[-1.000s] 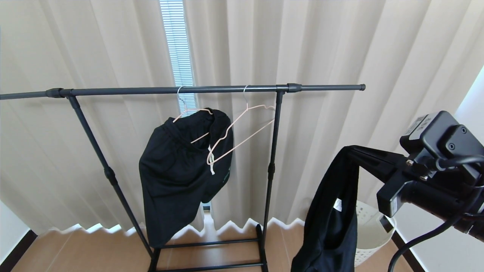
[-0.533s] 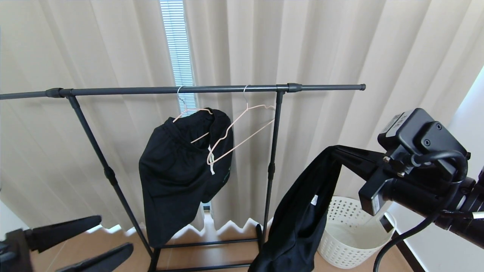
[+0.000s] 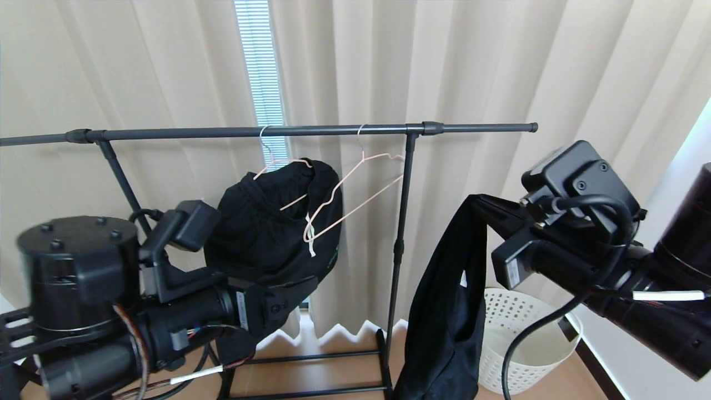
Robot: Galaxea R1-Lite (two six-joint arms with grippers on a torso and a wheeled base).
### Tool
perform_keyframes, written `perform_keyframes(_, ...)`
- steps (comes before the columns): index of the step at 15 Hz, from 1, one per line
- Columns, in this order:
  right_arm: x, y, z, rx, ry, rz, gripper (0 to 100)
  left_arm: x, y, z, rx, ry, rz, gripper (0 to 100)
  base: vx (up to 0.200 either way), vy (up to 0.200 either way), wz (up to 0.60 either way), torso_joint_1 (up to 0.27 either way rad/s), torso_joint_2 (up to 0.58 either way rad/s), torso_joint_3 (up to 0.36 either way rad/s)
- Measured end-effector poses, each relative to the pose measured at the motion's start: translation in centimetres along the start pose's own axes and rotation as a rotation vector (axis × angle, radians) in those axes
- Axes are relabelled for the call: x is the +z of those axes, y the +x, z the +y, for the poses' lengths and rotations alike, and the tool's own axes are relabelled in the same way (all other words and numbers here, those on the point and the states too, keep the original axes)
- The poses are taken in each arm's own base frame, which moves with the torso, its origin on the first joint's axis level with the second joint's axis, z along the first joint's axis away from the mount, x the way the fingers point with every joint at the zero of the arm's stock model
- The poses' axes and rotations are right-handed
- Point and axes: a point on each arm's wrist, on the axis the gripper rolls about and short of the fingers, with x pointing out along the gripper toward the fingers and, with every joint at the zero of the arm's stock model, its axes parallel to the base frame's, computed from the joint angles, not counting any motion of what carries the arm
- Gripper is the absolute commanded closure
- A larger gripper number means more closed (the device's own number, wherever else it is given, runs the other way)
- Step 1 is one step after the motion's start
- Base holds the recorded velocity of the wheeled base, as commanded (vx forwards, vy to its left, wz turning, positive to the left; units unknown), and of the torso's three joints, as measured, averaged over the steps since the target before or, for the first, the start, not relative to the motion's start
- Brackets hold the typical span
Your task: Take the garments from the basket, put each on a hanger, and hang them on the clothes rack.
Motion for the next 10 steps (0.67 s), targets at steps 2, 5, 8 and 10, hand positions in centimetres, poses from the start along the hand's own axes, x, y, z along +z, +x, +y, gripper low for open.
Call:
perform_keyframes(2, 0.6, 2.3, 0.6, -0.039, 0.011, -0.002, 100, -1.8, 2.0, 0.1, 0.068, -0.014, 0.04, 0, 0.0, 0.0, 0.0, 0.0, 0.0, 0.0)
perform_keyframes(5, -0.1, 4.6, 1.8, -0.081, 0.081, 0.047, 100, -3.4, 2.6, 0.2, 0.085, -0.026, 0.097, 0, 0.0, 0.0, 0.0, 0.0, 0.0, 0.0)
perform_keyframes(8, 0.1, 4.7, 3.3, -0.113, 0.092, 0.048, 100, -3.1, 2.0, -0.6, 0.05, -0.02, 0.076, 0, 0.0, 0.0, 0.0, 0.0, 0.0, 0.0)
perform_keyframes(10, 0.3, 5.1, 3.7, -0.116, 0.102, 0.026, 100, -3.6, 2.4, -0.7, 0.049, -0.028, 0.097, 0, 0.0, 0.0, 0.0, 0.0, 0.0, 0.0)
